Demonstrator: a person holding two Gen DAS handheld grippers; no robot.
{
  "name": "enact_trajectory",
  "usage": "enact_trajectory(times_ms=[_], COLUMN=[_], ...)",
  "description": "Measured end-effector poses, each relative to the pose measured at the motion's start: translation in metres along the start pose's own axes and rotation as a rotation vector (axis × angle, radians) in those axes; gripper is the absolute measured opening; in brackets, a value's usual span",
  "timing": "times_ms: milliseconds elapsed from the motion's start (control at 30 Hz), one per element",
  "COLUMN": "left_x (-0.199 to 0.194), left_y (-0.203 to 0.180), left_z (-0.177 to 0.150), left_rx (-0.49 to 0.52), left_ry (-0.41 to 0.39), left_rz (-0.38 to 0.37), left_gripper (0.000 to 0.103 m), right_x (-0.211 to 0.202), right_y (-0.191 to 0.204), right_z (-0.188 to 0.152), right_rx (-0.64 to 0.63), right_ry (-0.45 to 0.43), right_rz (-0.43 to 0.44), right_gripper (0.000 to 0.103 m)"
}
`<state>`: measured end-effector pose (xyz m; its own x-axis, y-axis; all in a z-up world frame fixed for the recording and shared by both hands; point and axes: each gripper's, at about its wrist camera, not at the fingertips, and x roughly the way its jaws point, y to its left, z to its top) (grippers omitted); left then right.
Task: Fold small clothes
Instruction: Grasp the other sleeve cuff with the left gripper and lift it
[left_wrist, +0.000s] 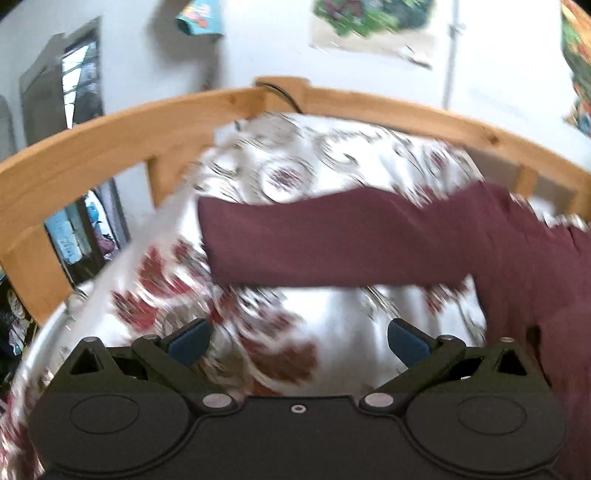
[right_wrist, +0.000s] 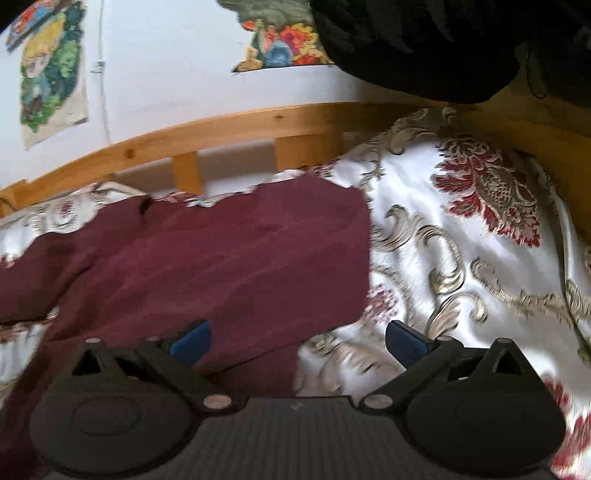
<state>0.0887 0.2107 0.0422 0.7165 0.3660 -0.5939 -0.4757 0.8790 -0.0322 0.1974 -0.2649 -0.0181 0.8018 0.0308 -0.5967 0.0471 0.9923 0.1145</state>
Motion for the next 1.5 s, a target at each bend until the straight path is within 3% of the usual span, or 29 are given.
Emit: enact_trajectory(times_ms=[133, 300, 433, 567, 700, 767, 833, 967, 1200, 1367, 1500], left_x=[0.006, 0.025, 0.031, 0.043, 0.053, 0.051, 0.051, 0.039, -0.004, -0.034, -0.044], left_y=[0.019, 0.034, 0.026, 0.025, 0.036, 0.037, 0.035, 0.029, -0.004, -0.045, -0.085], left_z=[0.015, 0.026, 0.036, 0.045, 0.045, 0.044, 0.045, 0.047, 0.067, 0.085, 0.091], left_rx=[-0.103, -0.245, -0.191, -0.152, -0.222, -0.253, -0.244, -0.241, -0.184, -0.098, -0.024], left_ry=[-0.055, -0.033, -0.084, -0.078, -0.032, -0.037, -0.029, -0.069, -0.248, -0.338, -0.335], left_rz=[0.047, 0.042, 0.033, 0.032, 0.035, 0.041, 0.067, 0.055, -0.099, -0.301, -0.475], left_gripper=[0.102, 0.095, 0.083, 0.082, 0.073, 0.062, 0.020, 0.011, 0.009, 0.009, 0.009], right_x=[-0.014, -0.011, -0.007, -0.004, -0.003, -0.004, -0.003, -0.003, -0.002, -0.003, -0.003], right_y=[0.017, 0.035, 0.039, 0.036, 0.033, 0.032, 0.033, 0.035, 0.033, 0.033, 0.031], right_z=[-0.009, -0.017, -0.022, -0.025, -0.027, -0.027, -0.027, -0.028, -0.027, -0.027, -0.025], right_rx=[-0.002, -0.047, -0.063, -0.047, -0.027, -0.024, -0.023, -0.024, -0.017, -0.013, -0.004], right_ry=[0.003, -0.012, 0.004, 0.025, 0.031, 0.032, 0.036, 0.042, 0.044, 0.040, 0.033], right_rz=[0.058, 0.154, 0.185, 0.195, 0.195, 0.194, 0.196, 0.202, 0.211, 0.217, 0.219], right_gripper=[0.103, 0.103, 0.103, 0.103, 0.103, 0.103, 0.103, 0.103, 0.103, 0.103, 0.103])
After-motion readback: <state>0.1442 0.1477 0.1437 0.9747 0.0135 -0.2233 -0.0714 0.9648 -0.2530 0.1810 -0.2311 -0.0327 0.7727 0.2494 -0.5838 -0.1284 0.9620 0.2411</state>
